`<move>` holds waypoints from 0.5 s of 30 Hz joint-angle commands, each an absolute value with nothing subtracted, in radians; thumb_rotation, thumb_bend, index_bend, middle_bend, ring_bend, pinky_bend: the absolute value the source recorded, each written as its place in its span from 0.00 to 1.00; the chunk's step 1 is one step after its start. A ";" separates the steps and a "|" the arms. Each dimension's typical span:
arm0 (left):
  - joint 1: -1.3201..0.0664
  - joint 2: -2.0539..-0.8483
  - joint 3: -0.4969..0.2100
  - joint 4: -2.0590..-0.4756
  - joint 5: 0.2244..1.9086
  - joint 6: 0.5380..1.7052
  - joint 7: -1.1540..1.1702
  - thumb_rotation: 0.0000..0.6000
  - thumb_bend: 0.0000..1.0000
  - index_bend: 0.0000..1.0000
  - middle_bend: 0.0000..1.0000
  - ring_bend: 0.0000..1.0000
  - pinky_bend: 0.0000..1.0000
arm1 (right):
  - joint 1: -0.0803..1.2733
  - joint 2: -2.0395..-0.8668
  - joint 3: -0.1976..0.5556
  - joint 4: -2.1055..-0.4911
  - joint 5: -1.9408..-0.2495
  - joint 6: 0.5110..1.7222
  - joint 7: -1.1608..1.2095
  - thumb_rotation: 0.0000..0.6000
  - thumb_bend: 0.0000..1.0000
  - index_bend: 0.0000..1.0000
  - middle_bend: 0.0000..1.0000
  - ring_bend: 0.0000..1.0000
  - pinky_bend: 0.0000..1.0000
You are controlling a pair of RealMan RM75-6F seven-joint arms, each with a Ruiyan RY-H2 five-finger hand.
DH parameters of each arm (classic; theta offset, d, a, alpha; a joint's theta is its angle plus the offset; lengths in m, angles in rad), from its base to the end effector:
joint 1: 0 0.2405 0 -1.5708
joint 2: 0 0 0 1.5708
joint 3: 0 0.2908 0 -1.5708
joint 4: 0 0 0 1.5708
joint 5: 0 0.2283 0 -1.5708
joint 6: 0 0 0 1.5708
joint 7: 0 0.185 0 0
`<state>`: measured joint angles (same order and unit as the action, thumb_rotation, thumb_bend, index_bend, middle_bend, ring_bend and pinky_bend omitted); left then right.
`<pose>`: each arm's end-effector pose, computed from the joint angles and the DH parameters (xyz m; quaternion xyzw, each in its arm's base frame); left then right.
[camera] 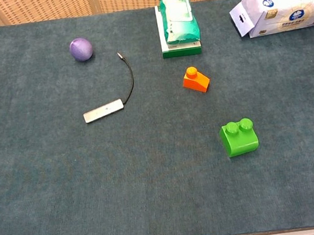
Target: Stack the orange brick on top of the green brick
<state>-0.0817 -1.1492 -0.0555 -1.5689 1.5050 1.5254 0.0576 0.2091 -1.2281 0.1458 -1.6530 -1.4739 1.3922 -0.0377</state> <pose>-0.3520 0.2267 0.1584 -0.5975 -0.3534 -0.3823 0.6099 -0.2957 -0.2849 0.1178 0.5934 -0.3918 0.4547 0.5363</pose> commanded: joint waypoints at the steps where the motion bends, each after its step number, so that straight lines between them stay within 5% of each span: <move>1: -0.083 -1.149 -0.054 -1.569 1.506 1.523 0.058 1.00 0.00 0.56 0.46 0.44 0.54 | 0.254 -1.242 0.166 -1.700 -1.455 1.345 -0.107 1.00 0.00 0.33 0.20 0.06 0.04; 15: -0.082 -1.137 -0.028 -1.541 1.534 1.512 0.067 1.00 0.00 0.56 0.46 0.44 0.54 | 0.396 -1.342 0.250 -1.822 -1.153 1.226 -0.496 1.00 0.00 0.33 0.20 0.06 0.04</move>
